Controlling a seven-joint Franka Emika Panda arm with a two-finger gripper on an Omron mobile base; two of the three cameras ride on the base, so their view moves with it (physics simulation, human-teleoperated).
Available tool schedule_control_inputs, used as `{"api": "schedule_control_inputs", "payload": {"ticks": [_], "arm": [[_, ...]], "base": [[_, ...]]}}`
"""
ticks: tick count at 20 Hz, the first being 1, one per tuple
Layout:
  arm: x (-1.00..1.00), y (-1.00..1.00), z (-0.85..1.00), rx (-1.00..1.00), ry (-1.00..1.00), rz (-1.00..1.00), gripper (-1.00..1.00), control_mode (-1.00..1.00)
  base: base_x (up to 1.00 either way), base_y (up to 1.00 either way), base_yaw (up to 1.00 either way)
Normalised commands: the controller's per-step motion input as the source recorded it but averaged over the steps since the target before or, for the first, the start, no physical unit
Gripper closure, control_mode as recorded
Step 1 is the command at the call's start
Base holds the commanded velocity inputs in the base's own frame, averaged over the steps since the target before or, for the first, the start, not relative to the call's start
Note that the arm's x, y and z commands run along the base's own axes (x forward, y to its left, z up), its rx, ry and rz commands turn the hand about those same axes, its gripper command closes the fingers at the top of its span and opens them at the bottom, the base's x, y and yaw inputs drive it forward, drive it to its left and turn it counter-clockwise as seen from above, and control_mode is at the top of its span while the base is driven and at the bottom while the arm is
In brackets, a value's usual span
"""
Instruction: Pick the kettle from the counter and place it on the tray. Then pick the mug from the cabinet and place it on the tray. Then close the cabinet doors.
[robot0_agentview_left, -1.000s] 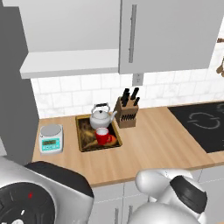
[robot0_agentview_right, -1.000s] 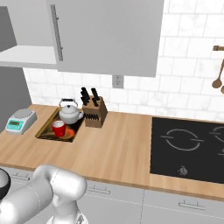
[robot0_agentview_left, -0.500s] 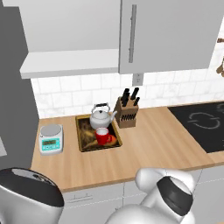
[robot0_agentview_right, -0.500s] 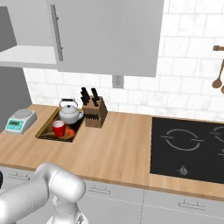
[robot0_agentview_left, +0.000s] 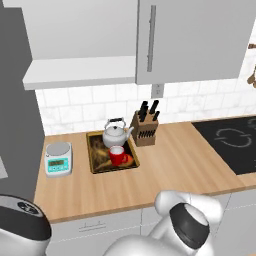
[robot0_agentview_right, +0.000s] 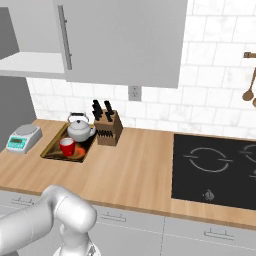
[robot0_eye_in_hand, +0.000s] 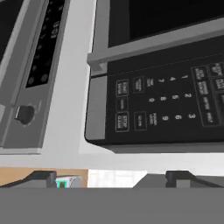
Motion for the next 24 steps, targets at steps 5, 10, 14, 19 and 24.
{"api": "schedule_control_inputs", "payload": {"ticks": [5,10,14,19,24], "arm": [[0.28,0.0,-0.12,0.0,0.0,-0.11,-1.0,-1.0],[0.28,0.01,-0.02,0.0,0.0,-0.11,-1.0,-1.0],[0.12,0.03,0.0,0.0,0.0,-0.12,-1.0,-1.0],[0.05,0.02,0.0,0.0,0.0,-0.12,-1.0,-1.0],[0.19,0.0,0.0,0.0,0.0,-0.11,-1.0,-1.0]], "base": [[0.0,0.0,0.0],[0.0,0.0,0.0],[0.0,0.0,0.0],[0.0,0.0,0.0],[0.0,0.0,0.0]]}}
